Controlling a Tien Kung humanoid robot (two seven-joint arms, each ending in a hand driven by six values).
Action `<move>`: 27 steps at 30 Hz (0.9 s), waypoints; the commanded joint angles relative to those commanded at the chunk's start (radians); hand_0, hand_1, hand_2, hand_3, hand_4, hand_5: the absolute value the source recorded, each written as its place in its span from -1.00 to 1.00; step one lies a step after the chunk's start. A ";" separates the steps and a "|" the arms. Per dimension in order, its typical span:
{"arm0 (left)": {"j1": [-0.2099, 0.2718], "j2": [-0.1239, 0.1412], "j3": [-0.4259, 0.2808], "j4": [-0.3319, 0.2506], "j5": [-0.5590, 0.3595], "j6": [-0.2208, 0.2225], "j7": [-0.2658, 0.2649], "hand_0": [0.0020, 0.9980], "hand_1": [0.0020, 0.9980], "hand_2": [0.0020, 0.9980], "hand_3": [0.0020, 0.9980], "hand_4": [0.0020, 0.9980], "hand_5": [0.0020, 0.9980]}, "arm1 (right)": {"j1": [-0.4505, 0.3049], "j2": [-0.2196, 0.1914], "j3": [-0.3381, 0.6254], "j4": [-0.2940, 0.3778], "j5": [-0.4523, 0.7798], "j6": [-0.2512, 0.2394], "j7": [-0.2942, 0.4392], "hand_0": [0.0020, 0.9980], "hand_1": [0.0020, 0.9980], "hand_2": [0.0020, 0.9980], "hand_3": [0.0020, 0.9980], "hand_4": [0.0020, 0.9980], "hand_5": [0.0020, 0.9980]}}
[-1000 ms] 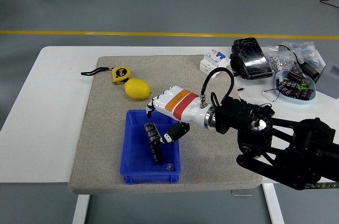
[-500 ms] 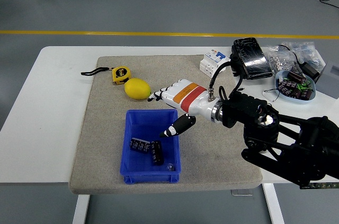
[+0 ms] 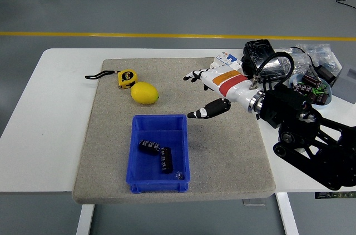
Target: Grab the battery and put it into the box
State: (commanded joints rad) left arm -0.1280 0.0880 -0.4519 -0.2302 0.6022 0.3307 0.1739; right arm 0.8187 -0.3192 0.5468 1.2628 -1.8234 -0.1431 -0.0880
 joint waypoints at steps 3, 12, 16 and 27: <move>0.000 -0.001 0.001 0.000 0.000 0.000 0.000 0.10 0.15 0.26 0.17 0.26 0.21 | -0.064 -0.016 0.046 -0.008 0.125 -0.086 0.040 -0.22 0.03 0.49 0.64 1.00 0.07; 0.005 -0.003 -0.009 0.000 0.018 -0.001 0.004 0.10 0.15 0.26 0.17 0.26 0.21 | -0.253 -0.034 0.185 0.068 0.503 -0.169 0.243 0.53 0.53 0.67 0.70 1.00 0.47; 0.005 -0.003 -0.010 0.001 0.023 -0.002 0.004 0.10 0.15 0.26 0.17 0.26 0.21 | -0.333 -0.017 0.257 0.090 0.666 -0.151 0.291 0.53 0.53 0.67 0.70 1.00 0.47; -0.001 -0.005 -0.001 0.001 0.015 -0.002 0.000 0.10 0.15 0.26 0.16 0.26 0.21 | -0.513 0.073 0.407 0.105 1.106 -0.151 0.396 0.94 0.84 0.86 0.92 1.00 0.78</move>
State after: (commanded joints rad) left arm -0.1288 0.0830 -0.4532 -0.2293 0.6168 0.3289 0.1736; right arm 0.3054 -0.2458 0.9538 1.3682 -0.7176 -0.2938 0.3076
